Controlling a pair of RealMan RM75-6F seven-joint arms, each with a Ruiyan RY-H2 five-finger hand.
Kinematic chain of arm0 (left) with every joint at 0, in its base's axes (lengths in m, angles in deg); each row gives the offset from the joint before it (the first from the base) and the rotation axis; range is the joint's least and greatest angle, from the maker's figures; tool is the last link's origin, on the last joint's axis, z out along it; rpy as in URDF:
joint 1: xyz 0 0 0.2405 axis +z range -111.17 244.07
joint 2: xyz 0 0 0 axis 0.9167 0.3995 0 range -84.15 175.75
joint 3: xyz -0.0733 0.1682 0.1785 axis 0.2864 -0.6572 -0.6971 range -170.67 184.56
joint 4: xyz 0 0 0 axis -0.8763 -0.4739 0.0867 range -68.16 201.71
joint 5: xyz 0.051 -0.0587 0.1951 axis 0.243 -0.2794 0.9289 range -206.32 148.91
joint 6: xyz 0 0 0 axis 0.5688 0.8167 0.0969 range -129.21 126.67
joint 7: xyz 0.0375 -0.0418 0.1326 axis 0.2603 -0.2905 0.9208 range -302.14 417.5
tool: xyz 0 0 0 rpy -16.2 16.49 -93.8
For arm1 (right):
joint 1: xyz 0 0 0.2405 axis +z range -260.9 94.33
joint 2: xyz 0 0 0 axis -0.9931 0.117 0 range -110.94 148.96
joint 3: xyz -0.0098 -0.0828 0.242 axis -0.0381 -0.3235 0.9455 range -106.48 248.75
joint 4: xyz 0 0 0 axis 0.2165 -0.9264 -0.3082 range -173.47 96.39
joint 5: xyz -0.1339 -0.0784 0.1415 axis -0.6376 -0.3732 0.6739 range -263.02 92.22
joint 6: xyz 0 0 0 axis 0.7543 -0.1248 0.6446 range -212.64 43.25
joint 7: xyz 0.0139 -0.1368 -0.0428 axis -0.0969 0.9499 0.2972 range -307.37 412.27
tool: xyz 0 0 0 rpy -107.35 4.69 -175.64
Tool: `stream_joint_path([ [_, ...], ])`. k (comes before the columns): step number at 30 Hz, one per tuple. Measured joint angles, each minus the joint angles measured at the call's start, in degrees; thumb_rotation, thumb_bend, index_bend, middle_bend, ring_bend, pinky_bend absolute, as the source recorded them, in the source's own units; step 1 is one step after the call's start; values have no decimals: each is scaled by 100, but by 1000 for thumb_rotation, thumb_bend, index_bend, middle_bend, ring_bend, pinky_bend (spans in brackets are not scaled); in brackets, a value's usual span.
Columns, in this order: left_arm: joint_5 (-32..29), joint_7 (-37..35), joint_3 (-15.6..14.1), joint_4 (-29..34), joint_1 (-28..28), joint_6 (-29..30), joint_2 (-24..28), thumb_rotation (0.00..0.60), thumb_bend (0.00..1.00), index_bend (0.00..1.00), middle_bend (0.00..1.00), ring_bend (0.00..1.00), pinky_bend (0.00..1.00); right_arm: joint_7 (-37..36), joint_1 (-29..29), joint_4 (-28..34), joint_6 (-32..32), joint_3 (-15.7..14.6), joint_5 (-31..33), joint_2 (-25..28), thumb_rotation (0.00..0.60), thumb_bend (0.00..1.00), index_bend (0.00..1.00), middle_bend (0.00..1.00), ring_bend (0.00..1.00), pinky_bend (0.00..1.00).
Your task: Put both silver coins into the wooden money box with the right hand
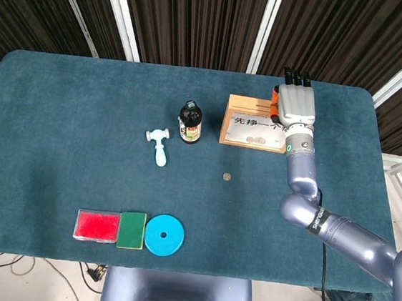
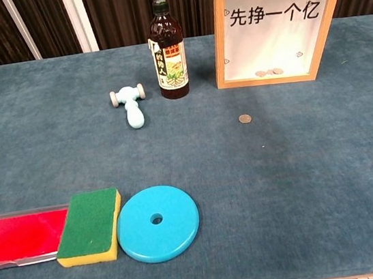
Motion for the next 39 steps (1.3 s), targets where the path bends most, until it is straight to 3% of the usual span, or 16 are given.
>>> stream_joint_path([
  [30, -53, 7, -7, 22, -11, -32, 23, 600, 397, 98, 0, 0, 0, 78, 5, 223, 9, -6, 185, 128, 600, 533, 468, 6, 0, 0],
  [34, -63, 2, -6, 28, -10, -32, 24, 600, 397, 98, 0, 0, 0, -2, -21, 258, -157, 24, 18, 158, 600, 525, 414, 4, 0, 0],
  [39, -61, 6, -1, 34, -8, -14, 17, 600, 397, 99, 0, 0, 0, -302, -228, 560, -592, 21, -611, 293, 600, 441, 396, 4, 0, 0],
])
